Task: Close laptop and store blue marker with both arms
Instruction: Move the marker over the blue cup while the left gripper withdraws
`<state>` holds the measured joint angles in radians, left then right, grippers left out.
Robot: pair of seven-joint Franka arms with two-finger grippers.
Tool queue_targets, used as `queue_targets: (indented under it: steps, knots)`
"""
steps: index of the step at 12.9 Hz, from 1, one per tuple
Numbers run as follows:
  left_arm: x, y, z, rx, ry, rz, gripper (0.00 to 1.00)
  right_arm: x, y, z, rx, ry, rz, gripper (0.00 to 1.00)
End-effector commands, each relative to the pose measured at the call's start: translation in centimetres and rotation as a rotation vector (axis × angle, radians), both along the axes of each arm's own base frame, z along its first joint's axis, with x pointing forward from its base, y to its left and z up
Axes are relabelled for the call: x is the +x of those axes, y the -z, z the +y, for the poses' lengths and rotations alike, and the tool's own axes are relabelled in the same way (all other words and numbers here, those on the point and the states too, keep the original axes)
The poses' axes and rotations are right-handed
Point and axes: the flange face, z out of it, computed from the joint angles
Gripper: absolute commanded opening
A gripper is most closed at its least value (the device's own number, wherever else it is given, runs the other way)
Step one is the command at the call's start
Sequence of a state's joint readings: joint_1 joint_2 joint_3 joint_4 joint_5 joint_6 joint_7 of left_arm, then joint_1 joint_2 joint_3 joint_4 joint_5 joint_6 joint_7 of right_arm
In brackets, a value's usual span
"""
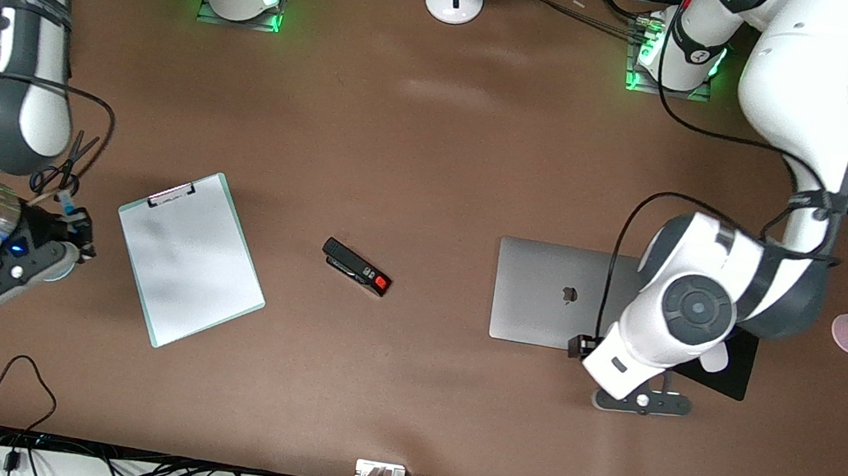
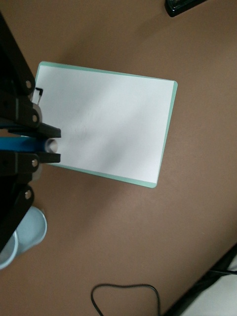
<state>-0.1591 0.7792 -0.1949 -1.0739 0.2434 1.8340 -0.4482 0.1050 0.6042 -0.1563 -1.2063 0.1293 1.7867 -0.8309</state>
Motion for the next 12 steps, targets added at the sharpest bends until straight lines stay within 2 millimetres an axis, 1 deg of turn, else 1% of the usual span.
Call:
queue_targets:
  steps: [1, 2, 4, 5, 8, 10, 11, 12]
  knots:
    - [-1.7, -6.0, 0.4, 0.041, 0.007, -0.009, 1.00, 0.2, -1.3, -0.5, 0.009, -0.094, -0.021, 0.00]
    - [-2.0, -7.1, 0.7, 0.047, 0.004, -0.004, 1.00, 0.3, -1.7, -0.9, 0.009, -0.105, -0.033, 0.00]
    - [-2.9, -9.2, 1.8, 0.068, 0.013, 0.022, 1.00, 0.6, -2.2, -1.9, 0.007, -0.167, -0.071, 0.00]
    - [-3.3, -9.7, 2.2, 0.075, 0.011, 0.041, 1.00, 0.8, -2.4, -3.2, 0.009, -0.200, -0.097, 0.00]
    - [-4.0, -11.7, 3.3, 0.083, -0.007, 0.054, 1.00, 1.1, -2.6, -5.7, -0.001, -0.288, -0.147, 0.00]
    - [-4.2, -12.8, 4.5, 0.084, -0.026, 0.053, 1.00, 1.3, -2.7, -6.8, 0.000, -0.344, -0.177, 0.00]
    - [-4.5, -13.3, 5.1, 0.087, -0.036, 0.062, 1.00, 1.3, -2.6, -7.3, 0.030, -0.363, -0.194, 0.00]
    - [-4.7, -14.2, 5.6, 0.089, -0.041, 0.059, 1.00, 1.1, -1.6, -7.8, 0.066, -0.384, -0.200, 0.00]
